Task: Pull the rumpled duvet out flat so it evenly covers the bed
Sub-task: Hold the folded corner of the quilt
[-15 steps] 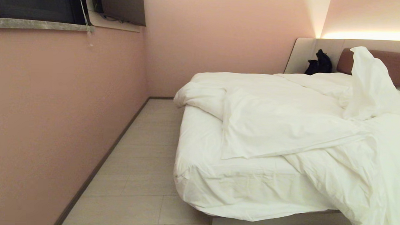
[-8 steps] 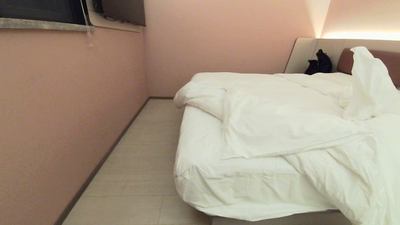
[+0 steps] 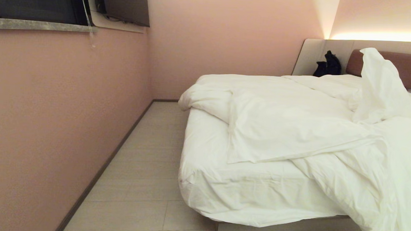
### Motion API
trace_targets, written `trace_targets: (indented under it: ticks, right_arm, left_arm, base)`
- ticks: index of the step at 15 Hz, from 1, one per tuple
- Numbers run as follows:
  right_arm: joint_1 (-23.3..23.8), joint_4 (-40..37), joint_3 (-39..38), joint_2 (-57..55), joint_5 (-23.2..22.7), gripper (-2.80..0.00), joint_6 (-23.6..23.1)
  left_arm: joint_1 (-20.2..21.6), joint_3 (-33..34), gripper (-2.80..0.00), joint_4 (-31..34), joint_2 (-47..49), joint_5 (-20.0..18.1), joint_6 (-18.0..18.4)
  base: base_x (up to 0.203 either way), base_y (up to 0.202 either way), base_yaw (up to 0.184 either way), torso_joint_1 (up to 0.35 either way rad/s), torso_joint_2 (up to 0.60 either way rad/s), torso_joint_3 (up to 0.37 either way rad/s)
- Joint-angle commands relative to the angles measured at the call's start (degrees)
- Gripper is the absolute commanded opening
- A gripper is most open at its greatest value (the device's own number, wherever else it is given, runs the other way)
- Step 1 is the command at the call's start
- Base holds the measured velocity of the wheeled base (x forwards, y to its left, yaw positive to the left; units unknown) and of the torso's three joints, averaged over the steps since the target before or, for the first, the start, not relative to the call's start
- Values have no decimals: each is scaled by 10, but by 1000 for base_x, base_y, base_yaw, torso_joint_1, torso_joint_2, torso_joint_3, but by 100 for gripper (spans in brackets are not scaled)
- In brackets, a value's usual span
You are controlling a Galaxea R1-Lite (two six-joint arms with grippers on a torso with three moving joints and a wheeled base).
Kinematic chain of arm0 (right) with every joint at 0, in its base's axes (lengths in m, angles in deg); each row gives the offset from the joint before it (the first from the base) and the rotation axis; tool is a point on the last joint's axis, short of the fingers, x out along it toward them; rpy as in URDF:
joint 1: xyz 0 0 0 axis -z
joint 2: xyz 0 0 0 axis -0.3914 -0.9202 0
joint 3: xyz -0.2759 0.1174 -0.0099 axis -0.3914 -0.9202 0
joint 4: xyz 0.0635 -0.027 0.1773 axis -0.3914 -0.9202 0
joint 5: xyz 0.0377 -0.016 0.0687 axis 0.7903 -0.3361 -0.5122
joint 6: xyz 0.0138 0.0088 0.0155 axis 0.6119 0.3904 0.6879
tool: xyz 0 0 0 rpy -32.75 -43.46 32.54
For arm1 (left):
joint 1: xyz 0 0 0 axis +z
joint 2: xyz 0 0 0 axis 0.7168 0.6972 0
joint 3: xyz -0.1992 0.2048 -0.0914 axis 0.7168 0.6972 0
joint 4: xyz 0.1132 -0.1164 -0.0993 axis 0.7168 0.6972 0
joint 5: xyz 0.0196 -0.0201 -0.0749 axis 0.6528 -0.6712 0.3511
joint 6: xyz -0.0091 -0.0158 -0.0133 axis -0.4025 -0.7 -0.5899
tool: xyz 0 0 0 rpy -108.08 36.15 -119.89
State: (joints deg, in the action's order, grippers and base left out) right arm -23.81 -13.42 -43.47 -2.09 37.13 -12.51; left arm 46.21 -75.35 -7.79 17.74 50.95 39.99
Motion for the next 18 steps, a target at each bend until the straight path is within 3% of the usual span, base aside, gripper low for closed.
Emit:
trace_targets:
  ticks: [1, 18]
  right_arm:
    - [0, 0, 0, 0, 0, -280, 0]
    - [0, 0, 0, 0, 0, -280, 0]
  left_arm:
    - [0, 0, -280, 0, 0, 0, 0]
    - [0, 0, -280, 0, 0, 1, -1]
  base:
    - [0, 0, 0, 0, 0, 0]
    - [0, 0, 0, 0, 0, 0]
